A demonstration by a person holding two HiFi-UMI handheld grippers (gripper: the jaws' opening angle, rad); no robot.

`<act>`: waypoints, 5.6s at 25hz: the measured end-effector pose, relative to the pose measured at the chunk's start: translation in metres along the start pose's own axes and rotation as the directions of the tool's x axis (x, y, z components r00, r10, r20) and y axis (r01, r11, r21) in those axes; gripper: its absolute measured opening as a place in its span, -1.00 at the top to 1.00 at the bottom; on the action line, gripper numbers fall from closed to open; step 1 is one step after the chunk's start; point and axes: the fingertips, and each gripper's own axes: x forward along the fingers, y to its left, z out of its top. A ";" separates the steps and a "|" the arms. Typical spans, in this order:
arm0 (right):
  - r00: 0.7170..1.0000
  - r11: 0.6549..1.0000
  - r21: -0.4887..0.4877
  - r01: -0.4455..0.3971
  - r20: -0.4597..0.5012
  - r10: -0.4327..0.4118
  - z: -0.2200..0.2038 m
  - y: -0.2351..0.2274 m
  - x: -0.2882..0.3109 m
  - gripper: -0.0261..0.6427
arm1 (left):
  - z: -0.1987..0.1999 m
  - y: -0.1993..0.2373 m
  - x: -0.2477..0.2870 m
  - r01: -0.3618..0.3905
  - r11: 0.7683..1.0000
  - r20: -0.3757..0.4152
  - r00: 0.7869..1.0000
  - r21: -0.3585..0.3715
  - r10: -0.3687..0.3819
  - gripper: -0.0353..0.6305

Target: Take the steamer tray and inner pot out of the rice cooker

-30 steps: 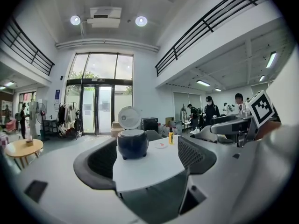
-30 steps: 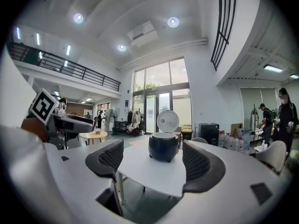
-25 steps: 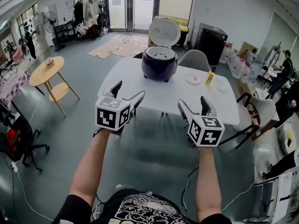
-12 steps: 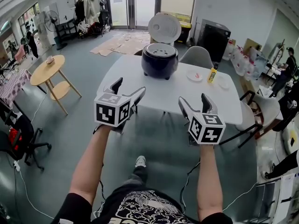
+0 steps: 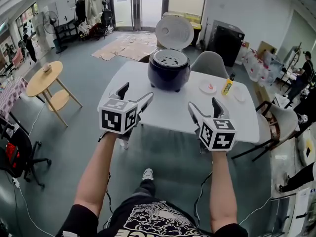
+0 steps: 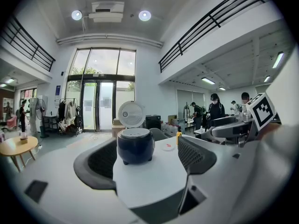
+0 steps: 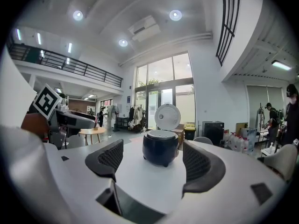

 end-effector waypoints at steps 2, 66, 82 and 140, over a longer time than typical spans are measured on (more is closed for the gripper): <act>1.000 1.000 -0.002 0.006 -0.008 -0.006 -0.003 -0.002 -0.002 -0.26 | -0.004 -0.004 0.003 0.009 1.000 -0.005 1.000 -0.005 -0.009 -0.30; 0.610 0.768 -0.188 -0.613 -0.730 0.308 -0.085 0.067 0.041 -0.19 | -0.045 -0.042 -0.025 0.011 1.000 -0.124 0.992 -0.029 -0.015 -0.30; 0.373 0.699 -0.109 -0.707 -0.897 0.237 -0.139 0.090 0.045 -0.06 | -0.065 -0.036 -0.049 -0.035 0.999 -0.166 0.986 -0.025 0.031 -0.30; 0.435 0.948 -0.086 -0.307 -0.898 0.060 -0.096 -0.024 -0.058 0.06 | -0.023 -0.125 0.025 0.341 0.938 -0.095 0.937 0.061 -0.335 -0.30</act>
